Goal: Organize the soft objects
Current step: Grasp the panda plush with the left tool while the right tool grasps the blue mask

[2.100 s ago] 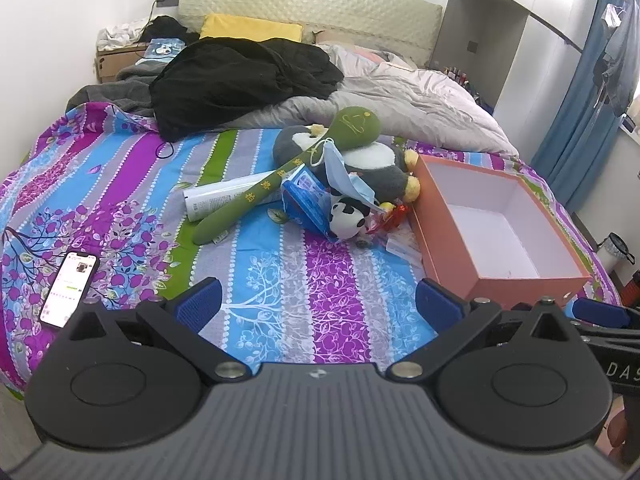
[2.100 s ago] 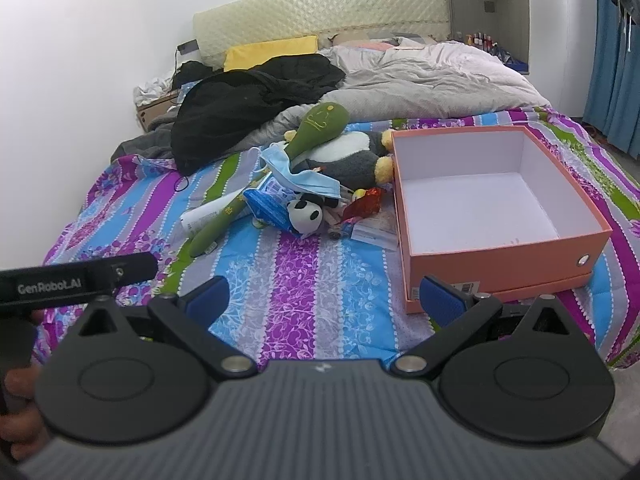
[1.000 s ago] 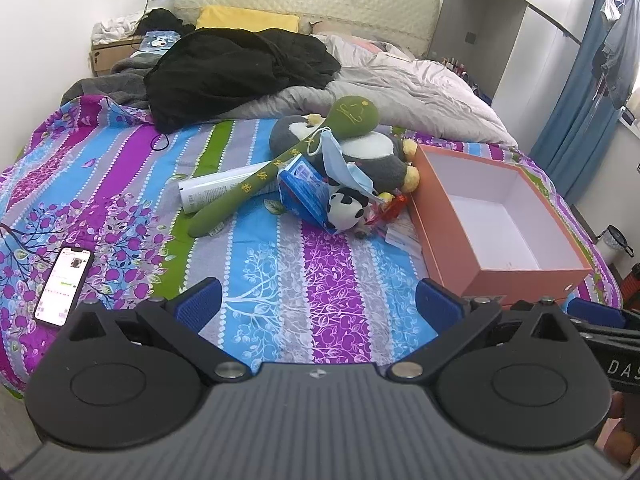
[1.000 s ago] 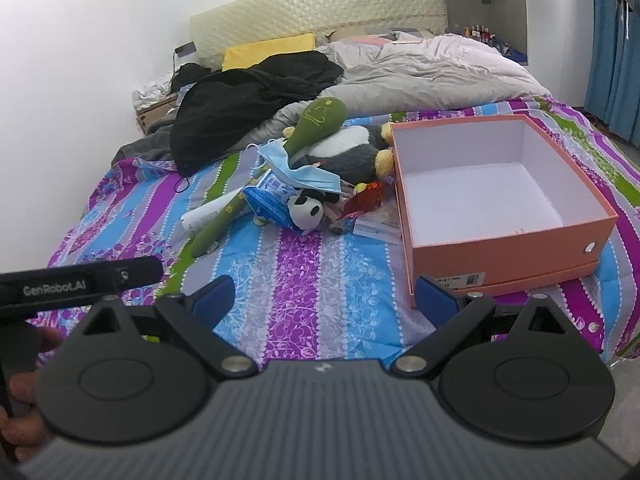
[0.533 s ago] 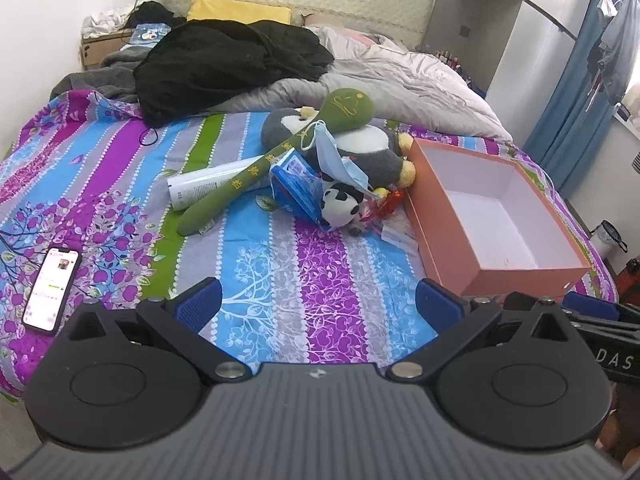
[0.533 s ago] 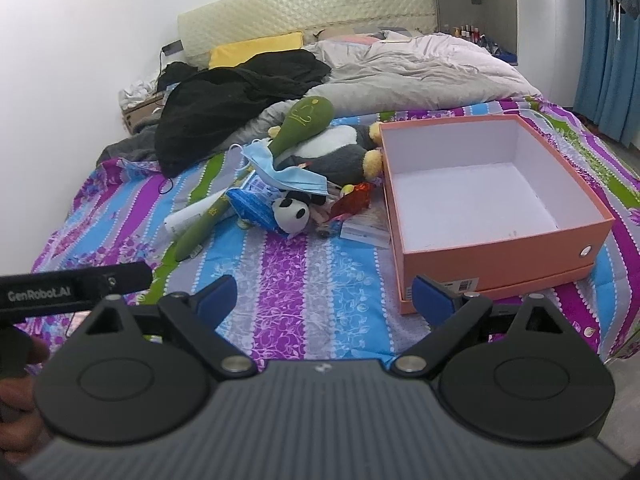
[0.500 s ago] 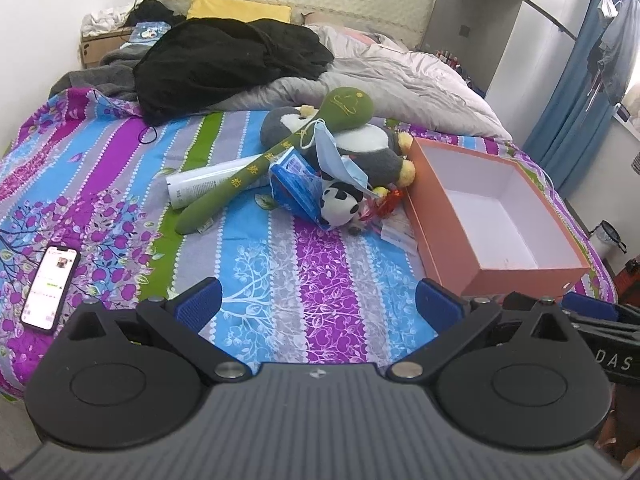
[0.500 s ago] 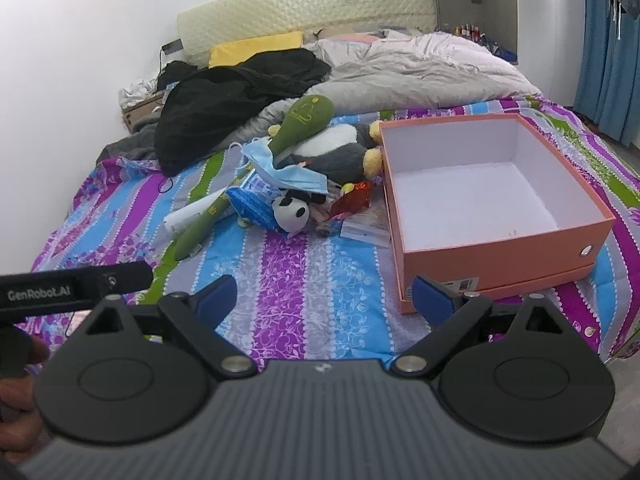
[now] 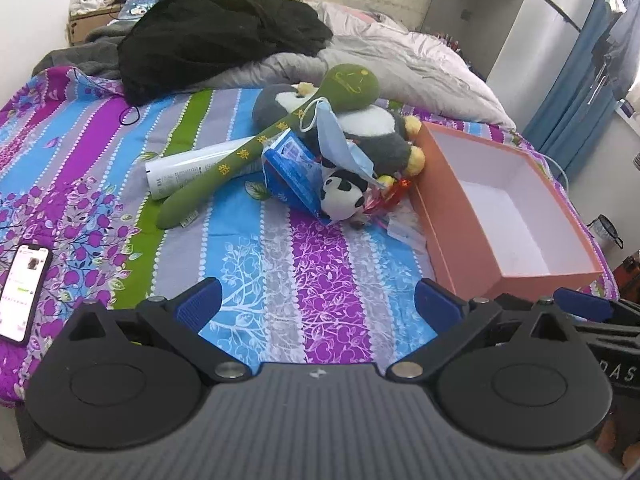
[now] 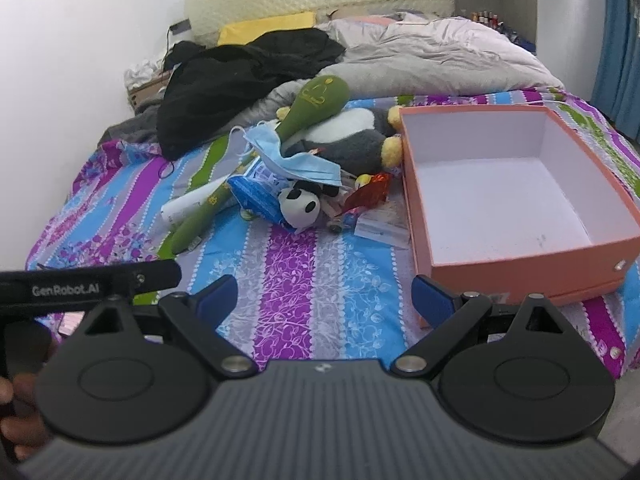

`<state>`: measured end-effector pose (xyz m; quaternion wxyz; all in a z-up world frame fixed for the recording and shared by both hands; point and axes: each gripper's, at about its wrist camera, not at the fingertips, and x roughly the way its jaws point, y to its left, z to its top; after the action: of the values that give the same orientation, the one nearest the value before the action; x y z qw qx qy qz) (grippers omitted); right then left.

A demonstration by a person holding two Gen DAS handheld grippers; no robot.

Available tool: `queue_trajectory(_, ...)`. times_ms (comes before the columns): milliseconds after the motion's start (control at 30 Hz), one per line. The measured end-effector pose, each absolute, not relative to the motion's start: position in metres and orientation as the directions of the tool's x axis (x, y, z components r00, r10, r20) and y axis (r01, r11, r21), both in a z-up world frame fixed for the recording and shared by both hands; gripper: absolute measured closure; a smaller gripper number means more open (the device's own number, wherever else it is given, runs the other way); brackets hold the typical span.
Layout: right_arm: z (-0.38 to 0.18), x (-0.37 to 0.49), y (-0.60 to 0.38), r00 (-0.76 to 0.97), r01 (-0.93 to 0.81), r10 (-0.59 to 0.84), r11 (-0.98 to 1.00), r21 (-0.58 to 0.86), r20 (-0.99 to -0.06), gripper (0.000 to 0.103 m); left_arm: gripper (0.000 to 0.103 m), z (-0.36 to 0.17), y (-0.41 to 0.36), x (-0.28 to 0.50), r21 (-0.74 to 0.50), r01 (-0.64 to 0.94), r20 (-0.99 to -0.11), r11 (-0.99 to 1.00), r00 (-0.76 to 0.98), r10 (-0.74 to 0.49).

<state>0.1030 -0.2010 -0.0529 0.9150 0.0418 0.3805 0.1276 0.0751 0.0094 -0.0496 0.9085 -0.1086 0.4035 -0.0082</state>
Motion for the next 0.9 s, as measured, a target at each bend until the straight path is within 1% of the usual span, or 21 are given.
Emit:
queue_trajectory(67,-0.058,0.109,-0.195,0.671,-0.213,0.265,0.964,0.161,-0.693,0.008,0.0,-0.055,0.011,0.085,-0.203,-0.073,-0.737,0.976,0.668,-0.104)
queue_trajectory(167,-0.066,0.124,-0.187,0.652,-0.23,0.269,0.961,0.153,-0.709,0.019,0.001,-0.064,0.015,0.1,-0.203,-0.077,-0.745,0.976,0.659,-0.103)
queue_trajectory(200,-0.068,0.129,-0.184,0.646,-0.237,0.269,0.96,0.147,-0.715,0.025,0.003,-0.067,0.016,0.106,-0.202,-0.082,-0.75,0.976,0.654,-0.1)
queue_trajectory(233,-0.071,0.135,-0.181,0.642,-0.244,0.268,0.96,0.14,-0.718,0.028,0.004,-0.07,0.018,0.112,-0.203,-0.082,-0.751,0.976,0.652,-0.101)
queue_trajectory(467,-0.093,0.174,-0.166,0.616,-0.267,0.255,0.958,0.107,-0.745,0.035,0.015,-0.093,0.031,0.159,-0.237,-0.081,-0.759,0.968,0.637,-0.133)
queue_trajectory(667,-0.121,0.21,-0.156,0.609,-0.276,0.204,0.96,0.036,-0.767,0.039,0.024,-0.119,0.036,0.206,-0.291,-0.057,-0.763,0.955,0.615,-0.196)
queue_trajectory(767,-0.136,0.226,-0.153,0.612,-0.278,0.175,0.96,-0.003,-0.772,0.042,0.026,-0.132,0.033,0.227,-0.335,-0.047,-0.761,0.941,0.602,-0.24)
queue_trajectory(900,-0.153,0.247,-0.149,0.618,-0.268,0.14,0.963,-0.04,-0.774,0.048,0.027,-0.147,0.027,0.255,-0.376,-0.035,-0.754,0.926,0.592,-0.284)
